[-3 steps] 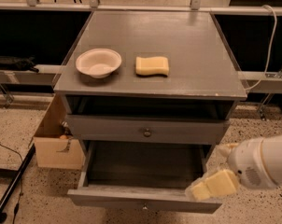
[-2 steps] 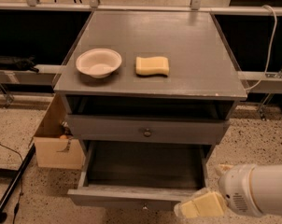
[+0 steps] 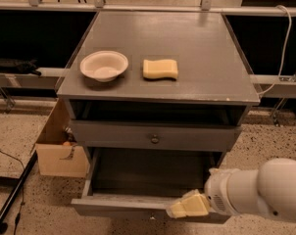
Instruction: Close middle drawer
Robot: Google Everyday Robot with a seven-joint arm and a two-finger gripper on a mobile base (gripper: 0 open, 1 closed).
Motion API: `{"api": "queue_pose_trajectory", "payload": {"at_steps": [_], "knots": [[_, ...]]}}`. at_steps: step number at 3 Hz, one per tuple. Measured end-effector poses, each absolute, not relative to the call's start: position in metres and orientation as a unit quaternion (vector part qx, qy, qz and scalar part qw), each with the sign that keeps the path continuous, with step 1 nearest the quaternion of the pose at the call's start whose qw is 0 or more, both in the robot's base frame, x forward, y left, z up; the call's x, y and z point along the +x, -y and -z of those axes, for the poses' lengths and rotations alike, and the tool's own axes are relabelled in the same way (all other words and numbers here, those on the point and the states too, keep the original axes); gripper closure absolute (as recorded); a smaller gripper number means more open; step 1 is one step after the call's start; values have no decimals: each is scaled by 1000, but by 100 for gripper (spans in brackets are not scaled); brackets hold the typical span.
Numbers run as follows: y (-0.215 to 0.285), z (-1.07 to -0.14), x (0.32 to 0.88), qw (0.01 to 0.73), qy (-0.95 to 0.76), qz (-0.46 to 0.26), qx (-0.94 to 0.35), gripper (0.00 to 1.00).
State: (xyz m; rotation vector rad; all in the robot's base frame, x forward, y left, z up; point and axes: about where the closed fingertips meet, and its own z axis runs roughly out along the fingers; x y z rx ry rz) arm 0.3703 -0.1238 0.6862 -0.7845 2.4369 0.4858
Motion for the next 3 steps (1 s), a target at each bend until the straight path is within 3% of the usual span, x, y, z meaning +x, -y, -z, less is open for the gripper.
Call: {"api": "queue_pose_trajectory", "payload": {"at_steps": [1, 3], "knots": [[128, -646, 399, 242, -912, -149, -295, 0], [131, -615, 380, 214, -919, -156, -293, 0]]}}
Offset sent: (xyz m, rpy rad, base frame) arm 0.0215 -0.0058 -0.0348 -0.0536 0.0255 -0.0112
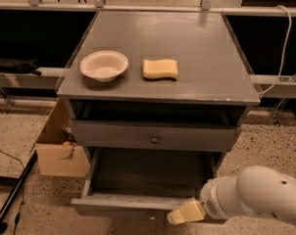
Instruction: Close middle drawer
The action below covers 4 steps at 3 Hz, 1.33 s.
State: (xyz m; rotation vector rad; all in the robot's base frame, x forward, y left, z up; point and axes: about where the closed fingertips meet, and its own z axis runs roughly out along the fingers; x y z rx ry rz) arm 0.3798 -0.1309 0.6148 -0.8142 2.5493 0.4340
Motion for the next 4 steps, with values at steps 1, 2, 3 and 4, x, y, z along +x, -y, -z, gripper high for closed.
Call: {"api": "queue_pose_trajectory", "payload": {"at_steps": [1, 2, 3, 4], "knots": [[128, -584, 362, 182, -925, -162, -293, 0], [123, -559, 343, 168, -926, -165, -296, 0], [119, -536, 331, 157, -925, -174, -298, 0], [114, -512, 336, 147, -926, -175, -301, 17]]}}
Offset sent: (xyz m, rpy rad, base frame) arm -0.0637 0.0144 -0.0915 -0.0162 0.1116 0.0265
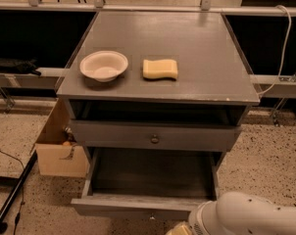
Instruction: Close middle drawer
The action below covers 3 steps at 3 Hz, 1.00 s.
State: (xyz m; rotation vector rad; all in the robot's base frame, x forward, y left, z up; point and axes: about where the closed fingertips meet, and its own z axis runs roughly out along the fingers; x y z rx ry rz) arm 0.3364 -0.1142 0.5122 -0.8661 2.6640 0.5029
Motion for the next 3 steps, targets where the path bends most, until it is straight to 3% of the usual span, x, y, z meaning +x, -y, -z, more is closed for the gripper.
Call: {"api": "queue_pose_trajectory", "payload": {"at_steps": [3], "knots": [[112, -442, 370, 110, -930, -176, -305, 87]]}}
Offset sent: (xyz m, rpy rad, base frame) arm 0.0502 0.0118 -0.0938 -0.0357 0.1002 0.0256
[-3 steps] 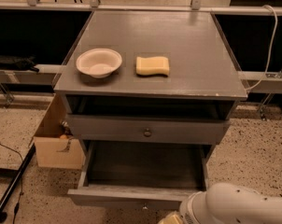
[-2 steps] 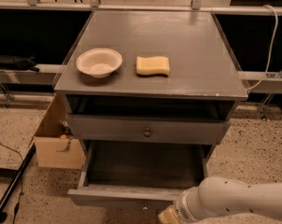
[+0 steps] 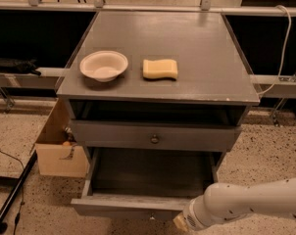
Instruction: Close middle drawer
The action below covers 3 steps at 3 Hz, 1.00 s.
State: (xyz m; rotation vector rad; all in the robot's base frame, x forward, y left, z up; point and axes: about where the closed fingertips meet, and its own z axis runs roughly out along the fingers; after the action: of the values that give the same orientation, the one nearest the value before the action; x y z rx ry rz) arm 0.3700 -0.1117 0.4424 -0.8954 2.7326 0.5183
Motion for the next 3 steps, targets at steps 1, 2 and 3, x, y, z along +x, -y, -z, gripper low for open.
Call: {"api": "queue_pose_trajectory", "payload": {"at_steps": [1, 2, 3], "knots": [[121, -429, 372, 108, -932, -164, -304, 100], [120, -414, 396, 113, -935, -148, -300, 100], [120, -414, 395, 113, -935, -148, -300, 87]]}}
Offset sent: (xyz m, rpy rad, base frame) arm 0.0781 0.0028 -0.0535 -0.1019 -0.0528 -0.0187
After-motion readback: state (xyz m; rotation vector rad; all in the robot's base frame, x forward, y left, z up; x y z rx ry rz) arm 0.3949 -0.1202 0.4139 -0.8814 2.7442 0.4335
